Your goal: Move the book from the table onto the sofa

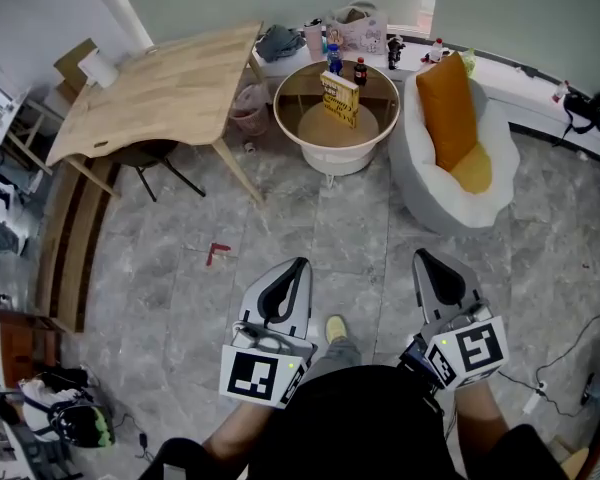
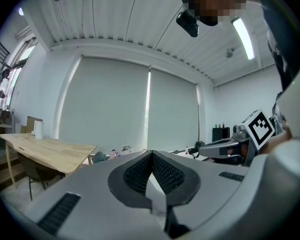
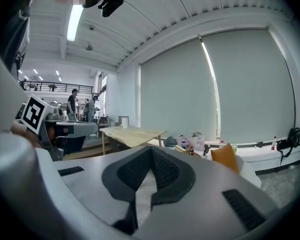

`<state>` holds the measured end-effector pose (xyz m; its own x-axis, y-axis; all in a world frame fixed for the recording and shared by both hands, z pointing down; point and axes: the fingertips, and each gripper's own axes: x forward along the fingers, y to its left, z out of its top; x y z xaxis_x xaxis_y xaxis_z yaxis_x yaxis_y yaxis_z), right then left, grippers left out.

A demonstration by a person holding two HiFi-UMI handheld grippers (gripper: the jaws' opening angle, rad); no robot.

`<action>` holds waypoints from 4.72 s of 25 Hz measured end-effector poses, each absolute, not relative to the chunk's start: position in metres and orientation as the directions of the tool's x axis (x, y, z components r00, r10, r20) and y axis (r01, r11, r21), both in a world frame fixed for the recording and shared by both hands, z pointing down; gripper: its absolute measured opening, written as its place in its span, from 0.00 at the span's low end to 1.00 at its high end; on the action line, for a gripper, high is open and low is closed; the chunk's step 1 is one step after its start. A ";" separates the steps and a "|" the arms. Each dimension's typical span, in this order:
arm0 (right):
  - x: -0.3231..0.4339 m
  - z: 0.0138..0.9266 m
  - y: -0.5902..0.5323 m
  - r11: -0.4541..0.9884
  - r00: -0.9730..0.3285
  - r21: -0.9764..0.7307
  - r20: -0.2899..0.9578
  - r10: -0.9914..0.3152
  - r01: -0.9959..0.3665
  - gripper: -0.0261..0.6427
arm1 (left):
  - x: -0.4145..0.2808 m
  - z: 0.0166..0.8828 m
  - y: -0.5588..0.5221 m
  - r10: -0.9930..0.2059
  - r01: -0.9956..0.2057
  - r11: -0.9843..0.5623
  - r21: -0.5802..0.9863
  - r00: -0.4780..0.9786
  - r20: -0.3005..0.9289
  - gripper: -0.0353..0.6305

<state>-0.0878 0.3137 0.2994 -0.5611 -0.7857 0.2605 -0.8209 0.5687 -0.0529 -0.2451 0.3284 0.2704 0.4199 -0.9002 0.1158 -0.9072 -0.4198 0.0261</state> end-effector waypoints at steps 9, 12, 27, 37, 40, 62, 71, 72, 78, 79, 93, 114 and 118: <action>-0.115 0.301 0.284 0.558 -0.547 -0.038 0.258 -0.796 -0.829 0.05 | -0.270 0.273 0.296 -0.890 -0.895 -0.445 0.023 0.445 0.100 0.06; -0.124 0.302 0.278 0.558 -0.547 -0.037 0.260 -0.795 -0.829 0.05 | -0.277 0.274 0.287 -0.888 -0.894 -0.448 0.033 0.449 0.099 0.06; -0.137 0.298 0.265 0.559 -0.545 -0.020 0.250 -0.800 -0.829 0.05 | -0.288 0.278 0.271 -0.883 -0.886 -0.459 0.069 0.464 0.077 0.06; -0.132 0.299 0.263 0.557 -0.544 -0.025 0.255 -0.799 -0.830 0.05 | -0.287 0.281 0.266 -0.879 -0.884 -0.464 0.063 0.468 0.089 0.06; -0.129 0.302 0.261 0.553 -0.542 -0.035 0.255 -0.801 -0.833 0.05 | -0.283 0.281 0.266 -0.877 -0.881 -0.468 0.069 0.472 0.089 0.06; -0.106 0.314 0.193 0.554 -0.549 -0.071 0.280 -0.787 -0.830 0.05 | -0.260 0.296 0.197 -0.866 -0.879 -0.473 0.060 0.477 0.151 0.06; -0.078 0.326 0.114 0.557 -0.561 -0.110 0.306 -0.769 -0.823 0.05 | -0.234 0.304 0.111 -0.859 -0.879 -0.471 0.065 0.475 0.194 0.06; -0.075 0.327 0.107 0.560 -0.565 -0.113 0.311 -0.764 -0.820 0.05 | -0.231 0.305 0.103 -0.856 -0.880 -0.471 0.064 0.473 0.208 0.06; -0.061 0.337 0.059 0.563 -0.573 -0.132 0.320 -0.754 -0.815 0.05 | -0.216 0.306 0.056 -0.850 -0.878 -0.476 0.056 0.475 0.226 0.06; -0.059 0.338 0.053 0.560 -0.572 -0.139 0.318 -0.756 -0.817 0.05 | -0.214 0.305 0.049 -0.855 -0.881 -0.470 0.057 0.470 0.220 0.06; -0.039 0.339 -0.016 0.582 -0.601 -0.160 0.296 -0.743 -0.798 0.05 | -0.196 0.302 -0.012 -0.877 -0.902 -0.429 0.044 0.427 0.219 0.06; -0.018 0.326 -0.046 0.583 -0.616 -0.202 0.222 -0.756 -0.787 0.05 | -0.170 0.276 -0.034 -0.898 -0.907 -0.421 -0.010 0.415 0.150 0.06; -0.013 0.324 -0.045 0.581 -0.613 -0.198 0.217 -0.760 -0.790 0.05 | -0.167 0.274 -0.033 -0.898 -0.907 -0.419 -0.032 0.409 0.164 0.06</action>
<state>-0.0133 -0.0450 0.3235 -0.6132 -0.7596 0.2168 -0.7895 0.5807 -0.1984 -0.1674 -0.0327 0.2744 0.4089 -0.8978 0.1636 -0.9074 -0.4191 -0.0320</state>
